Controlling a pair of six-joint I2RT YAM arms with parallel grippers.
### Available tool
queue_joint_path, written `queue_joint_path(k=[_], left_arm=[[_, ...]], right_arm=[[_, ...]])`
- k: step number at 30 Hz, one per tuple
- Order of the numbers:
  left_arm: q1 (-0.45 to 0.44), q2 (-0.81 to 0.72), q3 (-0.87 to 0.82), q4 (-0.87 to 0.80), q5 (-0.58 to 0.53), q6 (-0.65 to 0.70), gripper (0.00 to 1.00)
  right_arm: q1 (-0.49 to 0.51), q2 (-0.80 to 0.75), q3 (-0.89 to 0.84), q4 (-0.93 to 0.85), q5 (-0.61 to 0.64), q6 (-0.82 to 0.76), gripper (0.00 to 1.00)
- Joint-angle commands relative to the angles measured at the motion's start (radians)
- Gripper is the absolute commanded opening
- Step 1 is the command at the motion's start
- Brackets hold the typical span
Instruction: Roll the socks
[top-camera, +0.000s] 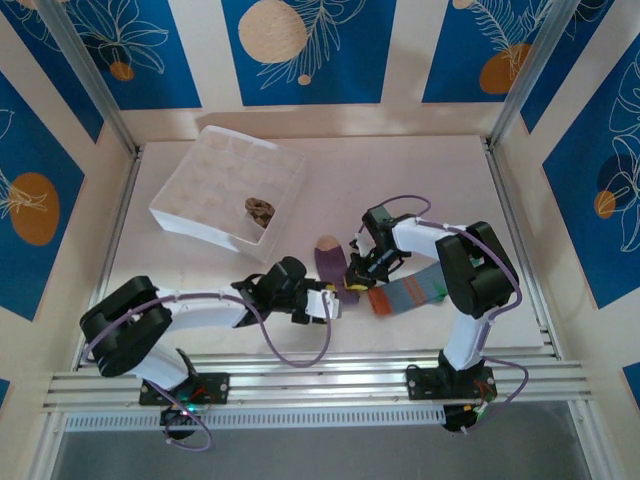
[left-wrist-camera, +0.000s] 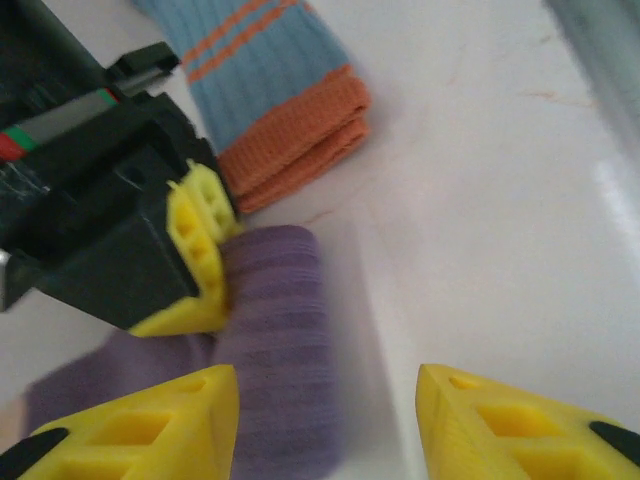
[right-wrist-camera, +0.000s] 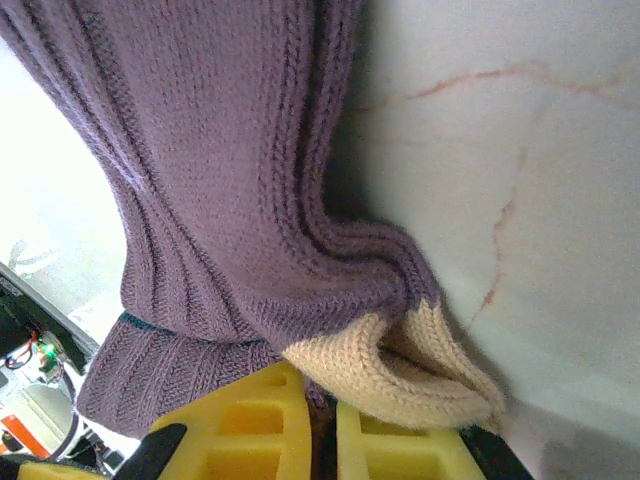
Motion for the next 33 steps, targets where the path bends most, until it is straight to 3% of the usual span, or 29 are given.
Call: queue_joint_path(k=[1, 5, 13, 14, 17, 19, 23, 26, 29, 33], left_arm=[[-0.031, 0.068, 0.0, 0.128, -0.158, 0.093, 0.52], [-0.037, 0.155, 0.036, 0.147, -0.2, 0.08, 0.52], [-0.055, 0.237, 0.023, 0.239, -0.267, -0.022, 0.42], [-0.056, 0.231, 0.012, 0.25, -0.272, -0.028, 0.34], [-0.056, 0.204, 0.014, 0.16, -0.248, -0.027, 0.22], [-0.056, 0.192, 0.042, 0.045, -0.203, -0.035, 0.0], [-0.054, 0.186, 0.089, -0.082, -0.142, -0.159, 0.0], [-0.051, 0.195, 0.139, -0.176, -0.137, -0.269, 0.0], [-0.047, 0.203, 0.172, -0.248, -0.078, -0.306, 0.0], [-0.032, 0.22, 0.22, -0.348, 0.0, -0.354, 0.0]], right_arm=[[0.01, 0.052, -0.014, -0.01, 0.056, -0.017, 0.0], [0.011, 0.05, -0.016, -0.013, 0.052, -0.019, 0.0], [0.003, 0.038, -0.029, -0.015, 0.047, -0.023, 0.0], [0.001, 0.034, -0.032, -0.014, 0.046, -0.024, 0.01], [-0.002, 0.014, -0.042, -0.005, 0.043, -0.028, 0.07], [-0.008, -0.001, -0.05, 0.002, 0.037, -0.027, 0.1], [-0.029, -0.036, -0.069, 0.021, 0.017, -0.026, 0.16], [-0.035, -0.075, -0.093, 0.048, 0.008, -0.033, 0.32], [-0.049, -0.143, -0.138, 0.101, -0.022, -0.03, 0.41], [-0.07, -0.255, -0.21, 0.182, -0.029, -0.012, 0.45]])
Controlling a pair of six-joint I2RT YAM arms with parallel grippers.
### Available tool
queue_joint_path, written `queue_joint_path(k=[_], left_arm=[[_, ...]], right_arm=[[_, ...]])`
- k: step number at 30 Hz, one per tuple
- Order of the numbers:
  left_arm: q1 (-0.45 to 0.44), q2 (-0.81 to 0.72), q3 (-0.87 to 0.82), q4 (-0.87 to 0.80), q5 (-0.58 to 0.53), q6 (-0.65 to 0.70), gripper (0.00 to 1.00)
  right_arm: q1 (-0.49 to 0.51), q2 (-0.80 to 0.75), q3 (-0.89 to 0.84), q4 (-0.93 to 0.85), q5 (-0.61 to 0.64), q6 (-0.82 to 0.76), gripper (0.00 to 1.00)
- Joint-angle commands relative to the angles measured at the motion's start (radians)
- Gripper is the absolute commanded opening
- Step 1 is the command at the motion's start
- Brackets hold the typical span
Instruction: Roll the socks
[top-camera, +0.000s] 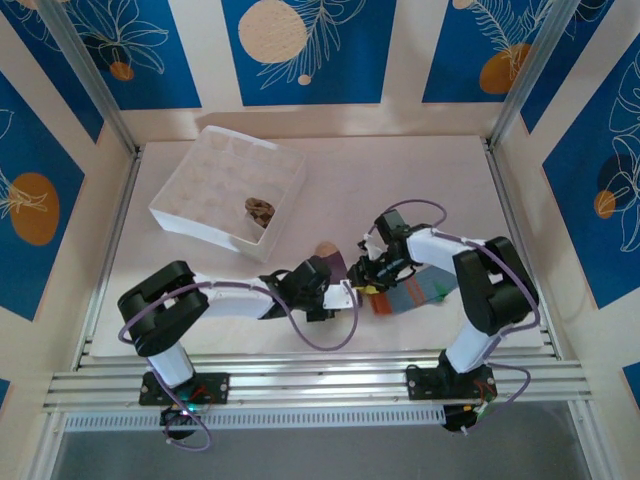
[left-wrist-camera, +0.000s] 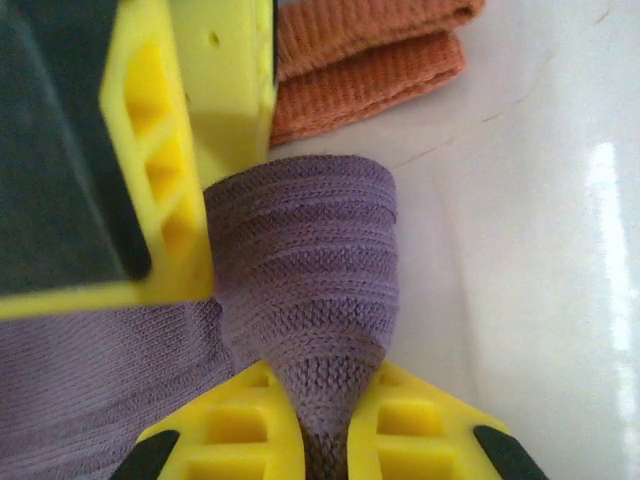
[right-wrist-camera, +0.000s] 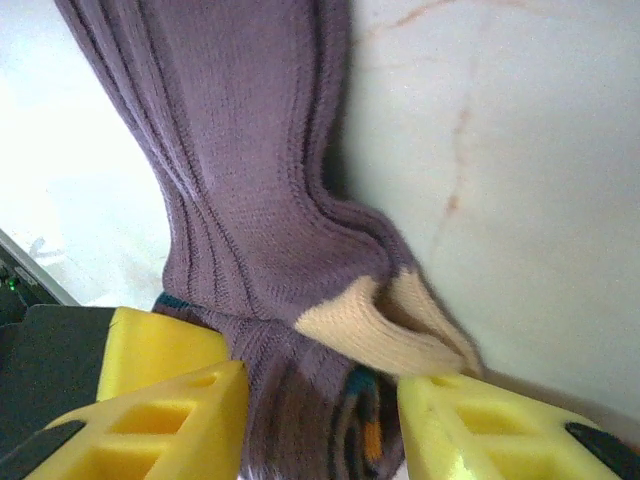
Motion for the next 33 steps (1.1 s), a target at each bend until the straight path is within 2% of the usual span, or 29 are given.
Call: queue_joint_path(k=[1, 5, 11, 19, 24, 27, 31, 33], left_arm=[[0.02, 0.037, 0.05, -0.198, 0.128, -0.102, 0.0], [0.054, 0.076, 0.101, -0.275, 0.247, -0.156, 0.0], [0.119, 0.131, 0.105, -0.242, 0.373, -0.263, 0.0], [0.195, 0.181, 0.1, -0.2, 0.483, -0.378, 0.0], [0.233, 0.221, 0.109, -0.203, 0.514, -0.434, 0.0], [0.241, 0.229, 0.109, -0.204, 0.513, -0.443, 0.0], [0.239, 0.214, 0.093, -0.194, 0.486, -0.431, 0.0], [0.239, 0.186, 0.072, -0.181, 0.454, -0.421, 0.03]], right_arm=[[-0.019, -0.104, -0.06, 0.082, -0.007, 0.016, 0.46], [-0.032, -0.187, -0.138, 0.165, -0.036, 0.041, 0.47], [-0.029, -0.192, -0.195, 0.219, -0.104, 0.058, 0.48], [-0.019, -0.184, -0.233, 0.252, -0.117, 0.066, 0.48], [0.008, -0.148, -0.224, 0.267, -0.123, 0.077, 0.47], [0.027, -0.121, -0.212, 0.266, -0.113, 0.086, 0.41], [0.042, -0.053, -0.158, 0.189, -0.052, 0.104, 0.15], [0.048, -0.013, -0.123, 0.125, -0.001, 0.106, 0.07]])
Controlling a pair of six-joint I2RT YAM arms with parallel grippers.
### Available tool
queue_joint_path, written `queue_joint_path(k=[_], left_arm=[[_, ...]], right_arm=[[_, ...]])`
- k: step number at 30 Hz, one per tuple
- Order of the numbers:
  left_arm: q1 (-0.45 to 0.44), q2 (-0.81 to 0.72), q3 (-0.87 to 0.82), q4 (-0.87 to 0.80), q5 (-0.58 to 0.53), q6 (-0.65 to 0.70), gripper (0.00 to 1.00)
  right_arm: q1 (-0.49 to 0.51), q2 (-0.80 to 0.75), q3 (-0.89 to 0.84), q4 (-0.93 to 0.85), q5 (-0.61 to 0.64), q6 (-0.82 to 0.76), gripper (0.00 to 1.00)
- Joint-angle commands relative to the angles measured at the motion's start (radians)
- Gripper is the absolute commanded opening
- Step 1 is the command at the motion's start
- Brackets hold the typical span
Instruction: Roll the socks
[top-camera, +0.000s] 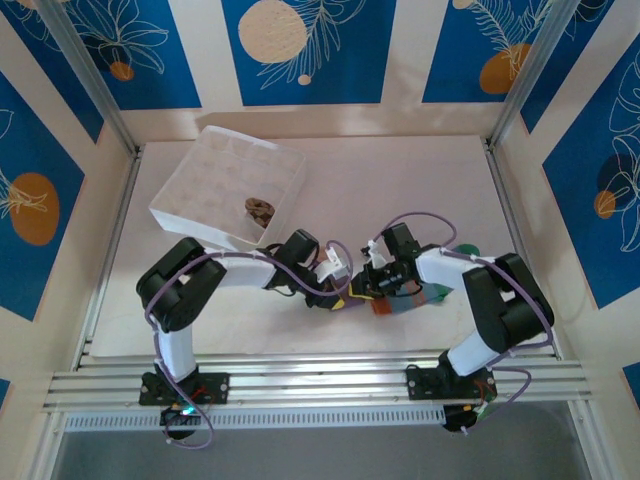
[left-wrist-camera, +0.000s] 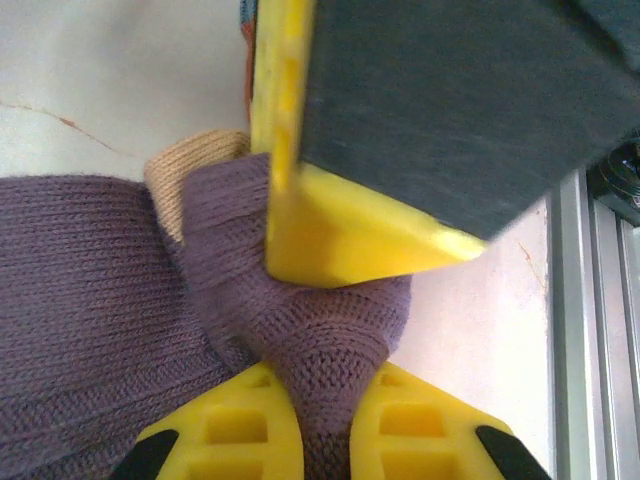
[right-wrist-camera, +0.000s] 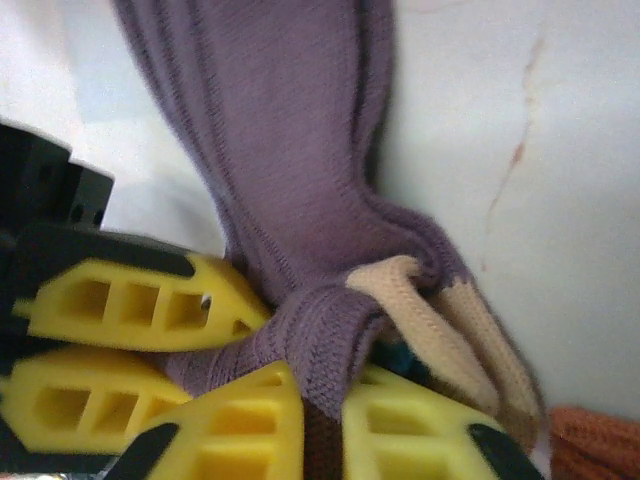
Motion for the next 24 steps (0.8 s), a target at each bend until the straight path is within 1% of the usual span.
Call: queue_joint_path(k=[1, 2, 3, 4, 5, 8, 10, 12, 15, 18, 20, 22, 24], left_arm=[[0.007, -0.002, -0.069, -0.07, -0.141, 0.002, 0.06], [0.005, -0.028, -0.087, -0.056, -0.172, 0.004, 0.14], [0.003, -0.051, -0.104, -0.038, -0.204, 0.005, 0.26], [0.0, -0.081, -0.125, -0.016, -0.242, 0.006, 0.33], [-0.001, -0.108, -0.147, 0.004, -0.266, 0.01, 0.36], [-0.005, -0.178, -0.198, 0.061, -0.305, 0.015, 0.41], [-0.007, -0.221, -0.222, 0.092, -0.317, 0.015, 0.42], [-0.019, -0.264, -0.247, 0.119, -0.352, 0.032, 0.43], [-0.07, -0.34, -0.303, 0.178, -0.469, 0.111, 0.43], [-0.145, -0.405, -0.37, 0.264, -0.652, 0.212, 0.43], [-0.189, -0.435, -0.405, 0.323, -0.75, 0.266, 0.44], [-0.225, -0.449, -0.418, 0.351, -0.82, 0.311, 0.44], [-0.257, -0.443, -0.412, 0.36, -0.867, 0.355, 0.44]], right_arm=[[0.028, 0.075, 0.051, -0.128, 0.09, 0.014, 0.05], [0.032, 0.091, 0.067, -0.153, 0.111, 0.015, 0.03], [0.035, 0.104, 0.079, -0.167, 0.121, 0.016, 0.02], [0.038, 0.114, 0.09, -0.176, 0.124, 0.016, 0.01], [0.042, 0.126, 0.098, -0.182, 0.125, 0.016, 0.01], [0.05, 0.152, 0.115, -0.188, 0.124, 0.023, 0.0], [0.058, 0.162, 0.123, -0.192, 0.128, 0.027, 0.0], [0.065, 0.17, 0.13, -0.194, 0.131, 0.029, 0.0], [0.076, 0.178, 0.142, -0.201, 0.133, 0.032, 0.0], [0.08, 0.183, 0.149, -0.205, 0.135, 0.033, 0.0], [0.081, 0.183, 0.15, -0.205, 0.135, 0.034, 0.0], [0.082, 0.185, 0.151, -0.208, 0.135, 0.034, 0.0], [0.083, 0.188, 0.153, -0.21, 0.135, 0.034, 0.0]])
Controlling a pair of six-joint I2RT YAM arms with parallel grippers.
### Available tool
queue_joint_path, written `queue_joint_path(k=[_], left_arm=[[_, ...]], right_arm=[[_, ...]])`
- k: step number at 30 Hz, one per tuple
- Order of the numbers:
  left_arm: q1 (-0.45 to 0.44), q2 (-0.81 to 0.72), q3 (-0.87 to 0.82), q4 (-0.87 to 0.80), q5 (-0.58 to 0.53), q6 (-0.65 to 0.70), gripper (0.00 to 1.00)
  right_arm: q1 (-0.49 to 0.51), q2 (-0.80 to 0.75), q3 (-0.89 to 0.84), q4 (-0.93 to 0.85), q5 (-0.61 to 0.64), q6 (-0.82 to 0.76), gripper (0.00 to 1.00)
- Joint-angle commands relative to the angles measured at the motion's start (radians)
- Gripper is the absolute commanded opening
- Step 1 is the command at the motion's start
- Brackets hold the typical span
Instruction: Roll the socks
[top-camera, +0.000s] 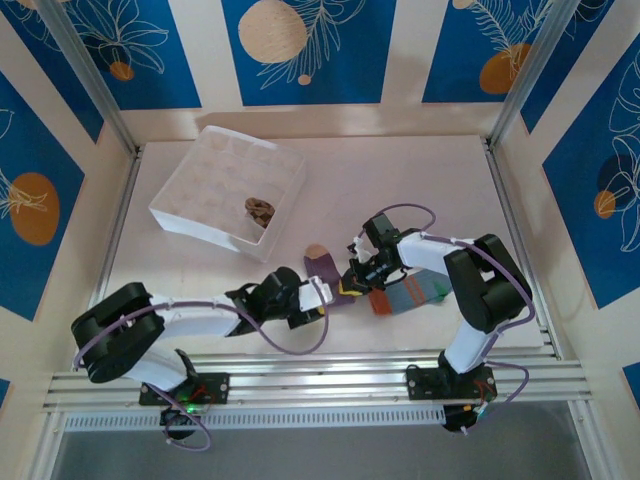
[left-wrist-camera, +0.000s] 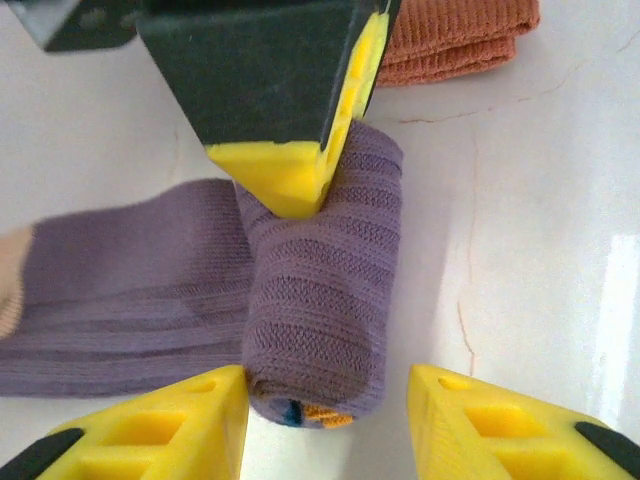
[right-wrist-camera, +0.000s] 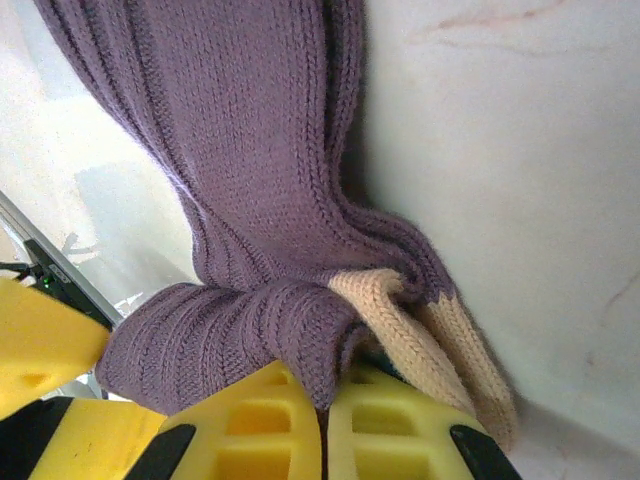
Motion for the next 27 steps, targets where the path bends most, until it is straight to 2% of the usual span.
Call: queue_joint_path(k=[1, 7, 18, 19, 21, 24, 25, 27], left_arm=[[-0.049, -0.003, -0.001, 0.082, -0.183, 0.134, 0.45], [-0.133, 0.077, 0.049, 0.106, -0.271, 0.215, 0.45], [-0.172, 0.252, 0.107, 0.144, -0.313, 0.263, 0.45], [-0.177, 0.27, 0.115, 0.14, -0.326, 0.273, 0.43], [-0.181, 0.301, 0.137, 0.115, -0.341, 0.277, 0.31], [-0.184, 0.325, 0.17, 0.047, -0.326, 0.253, 0.05], [-0.184, 0.326, 0.177, 0.027, -0.323, 0.24, 0.0], [-0.182, 0.314, 0.17, 0.014, -0.293, 0.207, 0.0]], right_arm=[[0.013, 0.054, -0.016, -0.07, 0.107, 0.016, 0.0], [0.014, 0.053, -0.011, -0.081, 0.108, 0.015, 0.0], [0.009, 0.059, -0.014, -0.087, 0.089, 0.01, 0.0], [0.007, 0.059, -0.015, -0.087, 0.086, 0.01, 0.0], [0.006, 0.057, -0.017, -0.089, 0.083, 0.012, 0.0], [0.003, 0.05, -0.023, -0.089, 0.078, 0.01, 0.03], [-0.001, 0.044, -0.025, -0.087, 0.077, 0.009, 0.07], [-0.006, 0.022, -0.036, -0.075, 0.073, -0.003, 0.22]])
